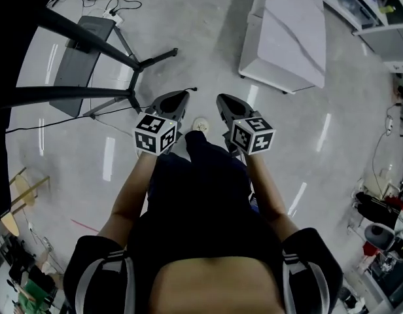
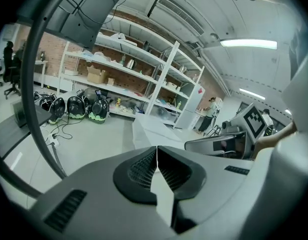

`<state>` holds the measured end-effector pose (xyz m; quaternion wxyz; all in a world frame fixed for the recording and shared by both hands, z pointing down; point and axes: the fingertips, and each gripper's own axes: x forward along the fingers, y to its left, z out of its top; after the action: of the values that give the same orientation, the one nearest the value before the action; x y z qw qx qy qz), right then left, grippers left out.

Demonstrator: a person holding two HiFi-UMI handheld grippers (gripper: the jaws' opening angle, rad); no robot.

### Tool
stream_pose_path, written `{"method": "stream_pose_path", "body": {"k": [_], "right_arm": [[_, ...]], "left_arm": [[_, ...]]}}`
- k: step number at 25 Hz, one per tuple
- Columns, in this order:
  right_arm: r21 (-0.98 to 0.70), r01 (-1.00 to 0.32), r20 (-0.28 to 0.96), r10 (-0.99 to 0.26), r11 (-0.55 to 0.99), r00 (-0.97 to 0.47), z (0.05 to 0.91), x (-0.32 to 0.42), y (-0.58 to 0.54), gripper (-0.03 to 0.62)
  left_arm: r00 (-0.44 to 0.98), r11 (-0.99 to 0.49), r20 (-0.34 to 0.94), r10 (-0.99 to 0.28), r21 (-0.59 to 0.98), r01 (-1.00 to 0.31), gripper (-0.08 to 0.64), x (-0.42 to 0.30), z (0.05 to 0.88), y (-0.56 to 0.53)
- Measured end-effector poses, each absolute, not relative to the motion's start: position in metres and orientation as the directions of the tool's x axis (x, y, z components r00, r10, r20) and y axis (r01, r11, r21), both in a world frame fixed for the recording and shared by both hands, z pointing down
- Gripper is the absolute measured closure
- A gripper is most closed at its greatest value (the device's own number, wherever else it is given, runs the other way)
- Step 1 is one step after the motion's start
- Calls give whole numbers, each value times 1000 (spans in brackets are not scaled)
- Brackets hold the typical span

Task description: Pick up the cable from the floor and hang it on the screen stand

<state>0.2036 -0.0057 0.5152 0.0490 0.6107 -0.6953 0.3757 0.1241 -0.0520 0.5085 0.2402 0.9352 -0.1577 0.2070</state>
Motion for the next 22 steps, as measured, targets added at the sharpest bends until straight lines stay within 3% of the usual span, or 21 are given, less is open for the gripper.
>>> {"method": "stream_pose_path", "body": {"k": [9, 22], "right_arm": [[-408, -907, 547, -768, 103, -333, 545, 237, -47, 566], [-121, -976, 652, -727, 181, -216, 630, 273, -84, 566]], "left_arm": [[844, -845, 493, -211, 342, -411, 549, 152, 525, -77], [804, -886, 588, -89, 322, -334, 549, 165, 617, -113]]}}
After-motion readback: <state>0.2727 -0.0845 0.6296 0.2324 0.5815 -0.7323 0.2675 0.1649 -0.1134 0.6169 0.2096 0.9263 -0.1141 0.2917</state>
